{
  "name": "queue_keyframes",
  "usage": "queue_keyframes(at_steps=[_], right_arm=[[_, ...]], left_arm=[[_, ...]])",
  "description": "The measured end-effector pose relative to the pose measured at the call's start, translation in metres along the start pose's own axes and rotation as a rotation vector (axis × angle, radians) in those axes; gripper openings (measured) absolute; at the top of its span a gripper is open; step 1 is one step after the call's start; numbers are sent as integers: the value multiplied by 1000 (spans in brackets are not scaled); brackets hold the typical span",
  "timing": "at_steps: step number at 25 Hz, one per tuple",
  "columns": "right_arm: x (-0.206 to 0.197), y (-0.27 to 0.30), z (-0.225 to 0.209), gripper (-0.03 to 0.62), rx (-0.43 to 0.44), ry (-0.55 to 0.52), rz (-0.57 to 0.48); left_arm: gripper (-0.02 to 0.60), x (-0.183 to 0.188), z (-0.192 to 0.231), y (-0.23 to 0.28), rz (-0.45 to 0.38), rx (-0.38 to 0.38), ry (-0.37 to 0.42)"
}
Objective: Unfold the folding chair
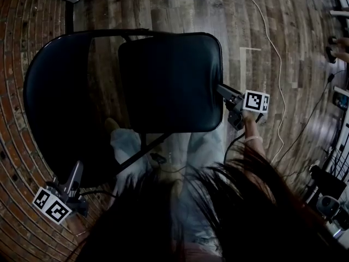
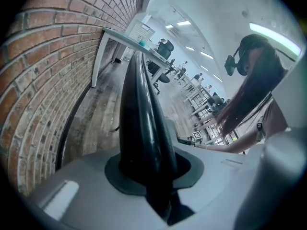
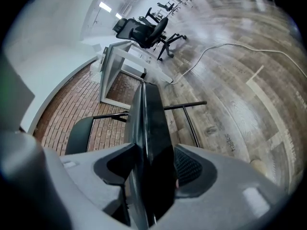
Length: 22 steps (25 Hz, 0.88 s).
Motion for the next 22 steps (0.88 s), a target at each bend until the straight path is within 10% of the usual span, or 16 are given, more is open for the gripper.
queue_keyframes(at_steps=[22], right_arm=[[3, -11, -38, 244, 19, 25, -50]], left_arm=[[103, -2, -40, 25, 17, -18, 57]])
Point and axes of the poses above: the fingertips, and each gripper's own axes: y forward along the fingers, z to its left, x out of its top, the point moved 2 cm from there along -y, backward along the fingers, and after that the axes turned 10 degrees about z, right-handed, at the moved point
